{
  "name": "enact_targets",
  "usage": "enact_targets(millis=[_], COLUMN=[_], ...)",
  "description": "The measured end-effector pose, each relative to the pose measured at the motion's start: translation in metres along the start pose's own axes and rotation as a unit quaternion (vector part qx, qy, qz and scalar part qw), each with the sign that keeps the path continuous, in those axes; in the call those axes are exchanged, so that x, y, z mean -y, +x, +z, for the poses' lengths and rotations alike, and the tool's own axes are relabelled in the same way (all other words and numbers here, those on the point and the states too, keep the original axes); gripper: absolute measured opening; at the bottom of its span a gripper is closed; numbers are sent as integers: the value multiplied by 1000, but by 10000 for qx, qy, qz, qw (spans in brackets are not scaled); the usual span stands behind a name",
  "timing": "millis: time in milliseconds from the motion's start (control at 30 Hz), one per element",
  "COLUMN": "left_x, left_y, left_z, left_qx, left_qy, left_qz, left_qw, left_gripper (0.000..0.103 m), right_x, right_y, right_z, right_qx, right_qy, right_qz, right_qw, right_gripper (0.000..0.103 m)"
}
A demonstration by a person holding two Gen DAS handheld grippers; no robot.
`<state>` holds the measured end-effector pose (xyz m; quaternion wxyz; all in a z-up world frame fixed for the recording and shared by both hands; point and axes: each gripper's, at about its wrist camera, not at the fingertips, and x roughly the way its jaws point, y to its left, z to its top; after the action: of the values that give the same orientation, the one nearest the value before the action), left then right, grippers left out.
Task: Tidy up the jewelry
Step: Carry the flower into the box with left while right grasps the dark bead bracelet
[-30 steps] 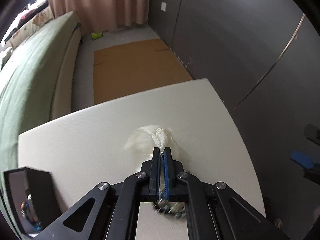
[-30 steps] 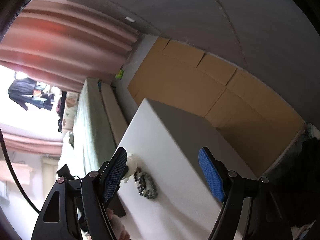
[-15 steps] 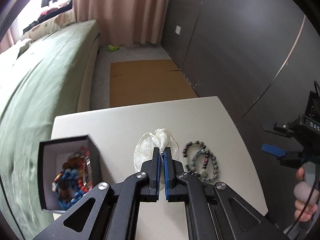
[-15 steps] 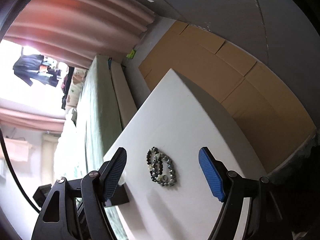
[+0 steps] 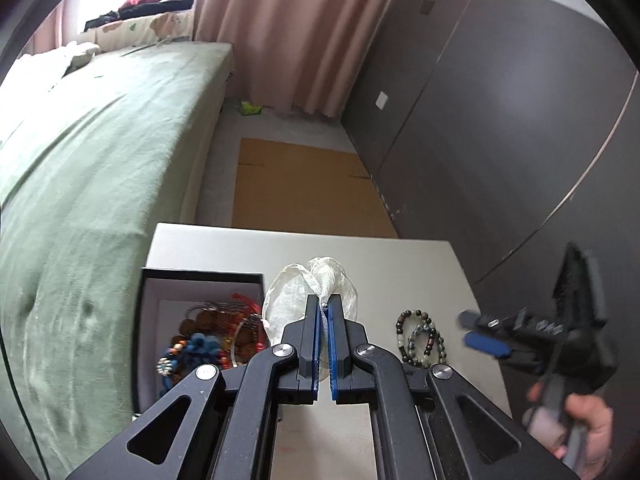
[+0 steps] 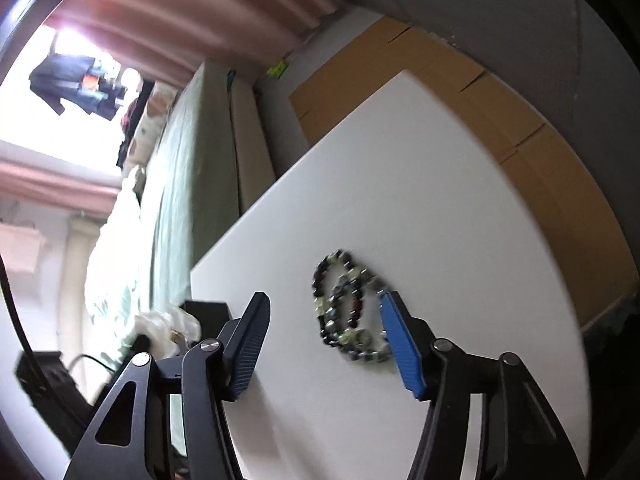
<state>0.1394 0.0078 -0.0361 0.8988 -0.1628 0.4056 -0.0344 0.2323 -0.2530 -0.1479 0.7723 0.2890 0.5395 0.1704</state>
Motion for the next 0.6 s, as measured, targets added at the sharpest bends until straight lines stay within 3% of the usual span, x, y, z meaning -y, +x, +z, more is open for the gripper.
enact_targets(millis=[100, 267, 333, 467, 600], left_x=[-11, -23, -27, -35, -46], left_y=[-6, -14, -18, -25, -34], left_z=[0, 1, 3, 4, 3], left_qx=[2, 31, 78, 143, 186], left_qy=[-114, -175, -198, -270, -383], left_qz=[-10, 12, 6, -6, 1], left_qw=[9999, 9998, 9998, 9995, 9991], left_gripper=[3, 3, 3, 3, 3], right_x=[-9, -14, -12, -7, -8], right_y=[17, 23, 25, 38, 34], right_z=[-6, -12, -11, -12, -13], right_qx=[-199, -109, -101, -168, 13], right_qy=[-116, -235, -216, -211, -234], right_qz=[-127, -671, -744, -1074, -1197], right_qw=[9997, 9974, 9969, 9939, 9925], right_gripper=[48, 47, 42, 13, 10])
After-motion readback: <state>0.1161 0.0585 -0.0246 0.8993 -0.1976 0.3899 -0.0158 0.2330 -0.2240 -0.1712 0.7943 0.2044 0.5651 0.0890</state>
